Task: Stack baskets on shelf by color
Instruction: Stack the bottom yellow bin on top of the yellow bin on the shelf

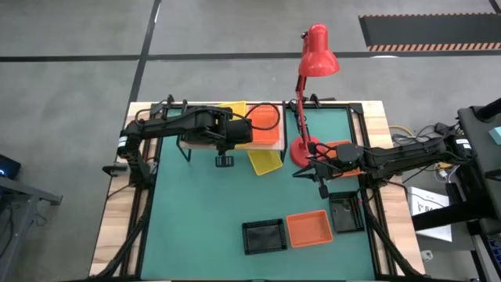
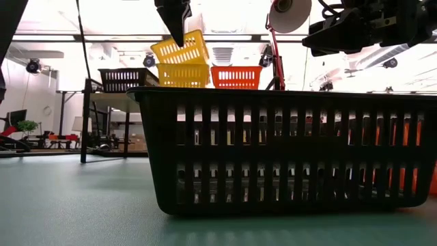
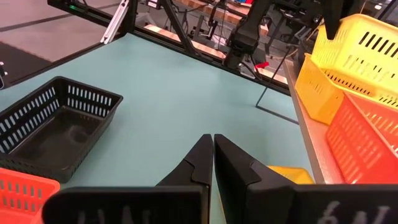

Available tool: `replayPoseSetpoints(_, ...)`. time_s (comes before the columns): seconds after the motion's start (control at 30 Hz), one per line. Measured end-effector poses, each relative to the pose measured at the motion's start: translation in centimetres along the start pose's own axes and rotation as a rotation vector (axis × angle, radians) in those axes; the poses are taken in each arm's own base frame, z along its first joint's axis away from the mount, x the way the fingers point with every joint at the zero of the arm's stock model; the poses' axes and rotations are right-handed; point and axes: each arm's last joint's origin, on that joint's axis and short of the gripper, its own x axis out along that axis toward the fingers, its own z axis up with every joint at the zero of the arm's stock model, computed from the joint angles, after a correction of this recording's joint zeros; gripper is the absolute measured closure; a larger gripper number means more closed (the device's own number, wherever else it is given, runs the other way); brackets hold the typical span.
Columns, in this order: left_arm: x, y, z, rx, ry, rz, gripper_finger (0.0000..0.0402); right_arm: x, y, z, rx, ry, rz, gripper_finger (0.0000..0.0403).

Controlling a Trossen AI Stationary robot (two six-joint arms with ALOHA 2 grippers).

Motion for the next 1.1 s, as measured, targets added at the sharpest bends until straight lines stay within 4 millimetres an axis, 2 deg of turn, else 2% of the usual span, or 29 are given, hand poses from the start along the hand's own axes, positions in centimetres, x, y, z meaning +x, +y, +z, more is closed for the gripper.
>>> replayPoseSetpoints(0.33,0.1,0.1,0.0,-0.002,0.002,0.001,0.0396,0.0,0.0,0.0,0.003,0.0,0.0,0.0394)
replayPoseSetpoints(0.83,0.5,1.2,0.0,-0.031,0.002,0.011,0.0319,0.0,0.0,0.0,0.003,0.0,0.0,0.0394)
replayPoseSetpoints(1.1,-0.8,1.6,0.0,0.002,-0.045,0.015,0.0306,0.0,0.0,0.0,0.002,0.0,0.0,0.0394)
